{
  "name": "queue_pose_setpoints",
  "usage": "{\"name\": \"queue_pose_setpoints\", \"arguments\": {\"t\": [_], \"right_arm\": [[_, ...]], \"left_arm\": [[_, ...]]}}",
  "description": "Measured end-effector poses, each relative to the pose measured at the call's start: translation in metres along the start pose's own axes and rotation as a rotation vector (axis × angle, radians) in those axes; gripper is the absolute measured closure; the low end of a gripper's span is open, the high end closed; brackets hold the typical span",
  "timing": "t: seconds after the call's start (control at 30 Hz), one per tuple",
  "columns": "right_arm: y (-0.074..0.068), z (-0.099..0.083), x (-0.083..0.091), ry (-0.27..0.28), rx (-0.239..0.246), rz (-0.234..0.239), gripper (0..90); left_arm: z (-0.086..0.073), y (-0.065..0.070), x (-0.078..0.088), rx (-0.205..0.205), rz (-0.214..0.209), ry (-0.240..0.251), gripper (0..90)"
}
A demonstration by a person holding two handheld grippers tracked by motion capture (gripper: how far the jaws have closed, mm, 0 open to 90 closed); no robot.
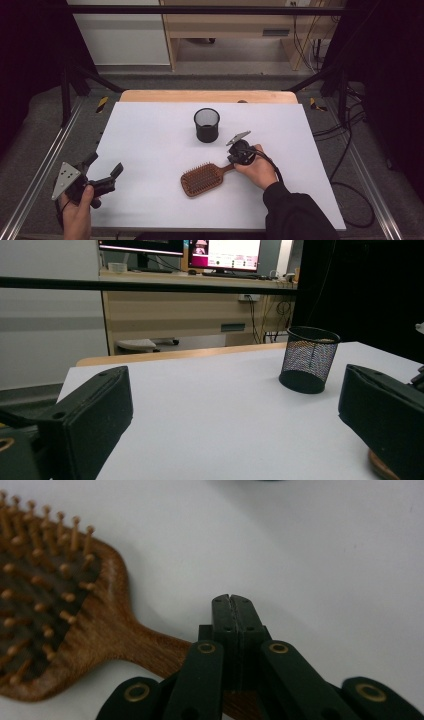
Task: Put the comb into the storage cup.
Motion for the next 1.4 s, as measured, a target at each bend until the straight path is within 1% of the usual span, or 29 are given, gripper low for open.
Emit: {"name": "queue_pose_setpoints", "arguments": {"t": [0.03,0.1,0.23,0.3,0.37,0.4,0.43,0.53,0.57,0.67,0.77,0.8,0.9,1.1,1.17,1.3,1.33,1.4], "right_arm": [[-0.002,-0.005,0.004,-0.002,-0.005,0.016,90.0],[-0.004,-0.01,0.007,-0.004,-0.009,0.028,90.0],[-0.009,-0.017,0.012,-0.012,-0.014,0.041,90.0],[-0.013,-0.024,0.017,-0.012,-0.011,0.057,90.0],[-0.015,-0.026,0.019,-0.014,-0.013,0.06,90.0],[-0.019,-0.029,0.022,-0.011,-0.007,0.067,90.0],[-0.019,-0.029,0.022,-0.011,-0.007,0.067,90.0],[-0.026,-0.034,0.026,-0.01,0.003,0.079,90.0],[-0.028,-0.036,0.028,-0.011,0.003,0.086,90.0],[-0.033,-0.042,0.031,-0.026,0.005,0.094,90.0],[-0.043,-0.049,0.035,-0.034,0.017,0.11,90.0],[-0.043,-0.049,0.035,-0.034,0.017,0.11,90.0],[-0.05,-0.053,0.037,-0.043,0.027,0.126,90.0],[-0.054,-0.053,0.038,-0.047,0.023,0.138,90.0],[-0.055,-0.054,0.038,-0.055,0.018,0.149,90.0],[-0.056,-0.054,0.038,-0.059,0.018,0.153,90.0],[-0.056,-0.054,0.038,-0.06,0.019,0.15,90.0],[-0.056,-0.05,0.043,-0.045,0.019,0.14,88.0]], "left_arm": [[0.0,0.0,0.0,-0.001,-0.001,-0.001,1.2],[0.0,0.001,0.0,-0.003,-0.003,-0.001,1.2],[-0.001,0.001,-0.001,0.0,-0.005,-0.004,1.2],[-0.001,0.001,-0.001,-0.004,-0.009,-0.006,1.2],[-0.001,0.001,-0.001,-0.004,-0.01,-0.006,1.2],[-0.001,0.002,-0.001,-0.006,-0.012,-0.009,1.1],[-0.001,0.002,-0.001,-0.006,-0.012,-0.009,1.2],[-0.002,0.002,-0.002,-0.007,-0.02,-0.016,1.1],[-0.002,0.002,-0.002,-0.013,-0.016,-0.017,1.1],[-0.002,0.003,-0.002,-0.016,-0.019,-0.02,1.1],[-0.002,0.003,-0.002,-0.016,-0.019,-0.022,1.1],[-0.002,0.003,-0.002,-0.016,-0.019,-0.021,1.1],[-0.002,0.003,-0.002,-0.016,-0.019,-0.022,1.1],[-0.002,0.003,-0.002,-0.016,-0.022,-0.022,1.1],[-0.002,0.003,-0.002,-0.015,-0.022,-0.022,1.1],[-0.002,0.003,-0.002,-0.017,-0.025,-0.022,1.1],[-0.002,0.004,-0.003,-0.014,-0.032,-0.024,1.1],[-0.002,0.004,-0.003,-0.015,-0.032,-0.024,1.1]]}}
Point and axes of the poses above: each handheld gripper's, and its own axes: x roughly backward along the jaws, z roughly out of its top, y roughly to its right, the point moved 2 cm from there along -x, roughly forward along the jaws, and after that the axes turned 7 degrees about z, right-handed, at the moved point
